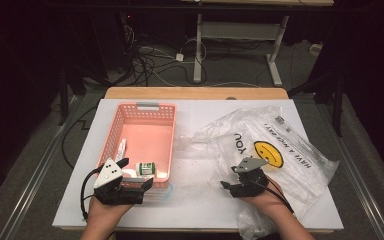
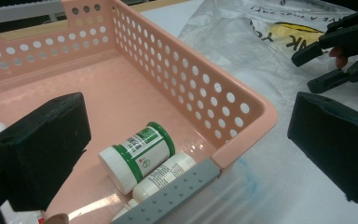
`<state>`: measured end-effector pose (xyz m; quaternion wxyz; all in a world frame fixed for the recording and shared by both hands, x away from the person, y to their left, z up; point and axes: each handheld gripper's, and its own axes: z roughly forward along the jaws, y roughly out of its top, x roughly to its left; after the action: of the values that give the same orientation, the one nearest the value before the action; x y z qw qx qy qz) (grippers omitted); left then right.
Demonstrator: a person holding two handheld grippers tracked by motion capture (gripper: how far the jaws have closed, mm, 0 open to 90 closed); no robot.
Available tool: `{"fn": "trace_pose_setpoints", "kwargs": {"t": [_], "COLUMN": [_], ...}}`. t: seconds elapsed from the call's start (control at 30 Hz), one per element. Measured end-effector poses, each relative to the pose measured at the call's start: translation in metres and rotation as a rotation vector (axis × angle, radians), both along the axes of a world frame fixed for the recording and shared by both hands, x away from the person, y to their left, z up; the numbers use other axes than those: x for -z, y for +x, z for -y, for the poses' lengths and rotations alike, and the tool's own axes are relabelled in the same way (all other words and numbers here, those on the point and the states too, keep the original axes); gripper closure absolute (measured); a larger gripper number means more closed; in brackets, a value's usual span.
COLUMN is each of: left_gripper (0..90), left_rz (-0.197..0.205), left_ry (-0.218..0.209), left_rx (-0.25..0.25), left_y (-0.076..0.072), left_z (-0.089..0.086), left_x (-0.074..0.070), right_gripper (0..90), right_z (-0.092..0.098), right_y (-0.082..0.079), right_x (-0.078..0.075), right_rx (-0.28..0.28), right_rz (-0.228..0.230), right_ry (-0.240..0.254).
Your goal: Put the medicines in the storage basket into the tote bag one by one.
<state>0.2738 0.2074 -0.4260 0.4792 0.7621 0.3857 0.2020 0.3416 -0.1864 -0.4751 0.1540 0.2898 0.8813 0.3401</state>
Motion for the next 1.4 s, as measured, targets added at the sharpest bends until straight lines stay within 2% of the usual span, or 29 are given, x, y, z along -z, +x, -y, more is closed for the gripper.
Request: {"fn": "trace_pose_setpoints", "kwargs": {"t": [0.07,0.3,0.37,0.53,0.7,0.87,0.93,1.03,1.27,1.4], "left_gripper": [0.0,0.0,0.0,0.0,0.0,0.0,0.0,0.0,0.0,0.0], "left_rz": [0.002,-0.001,0.002,0.004,0.002,0.003,0.001,0.000,-0.003,-0.002], "left_ry": [0.000,0.001,0.004,0.012,0.019,0.021,0.021,0.022,0.022,0.021], "left_rx": [-0.002,0.001,0.002,0.000,-0.002,-0.001,0.000,0.002,0.004,0.003], "left_y": [0.000,0.000,-0.001,-0.001,-0.004,-0.004,-0.003,-0.002,-0.002,-0.002], "left_z": [-0.001,0.001,0.002,0.004,0.007,0.009,0.009,0.009,0.008,0.008], "left_x": [-0.001,0.000,-0.001,-0.002,-0.002,-0.002,-0.002,-0.001,0.000,-0.001], "right_gripper": [38.2,53.9,56.0,63.0,63.1,60.3,60.7,65.4,83.1,90.0], "right_z": [-0.001,0.003,0.004,0.006,0.006,-0.001,-0.002,-0.001,0.001,0.005], "right_y": [0.001,0.003,0.003,0.002,0.002,0.000,0.001,0.003,0.003,0.003], "right_x": [0.002,0.001,0.001,-0.003,-0.003,0.001,0.002,0.002,0.002,0.003], "right_rx": [0.007,0.019,0.027,0.029,0.023,0.004,-0.004,0.010,0.046,0.053], "right_rz": [-0.007,-0.020,-0.021,0.013,0.011,0.004,0.010,-0.002,-0.003,0.011], "right_ry": [0.012,0.030,0.041,0.055,0.054,0.018,0.018,0.031,0.040,0.060]}}
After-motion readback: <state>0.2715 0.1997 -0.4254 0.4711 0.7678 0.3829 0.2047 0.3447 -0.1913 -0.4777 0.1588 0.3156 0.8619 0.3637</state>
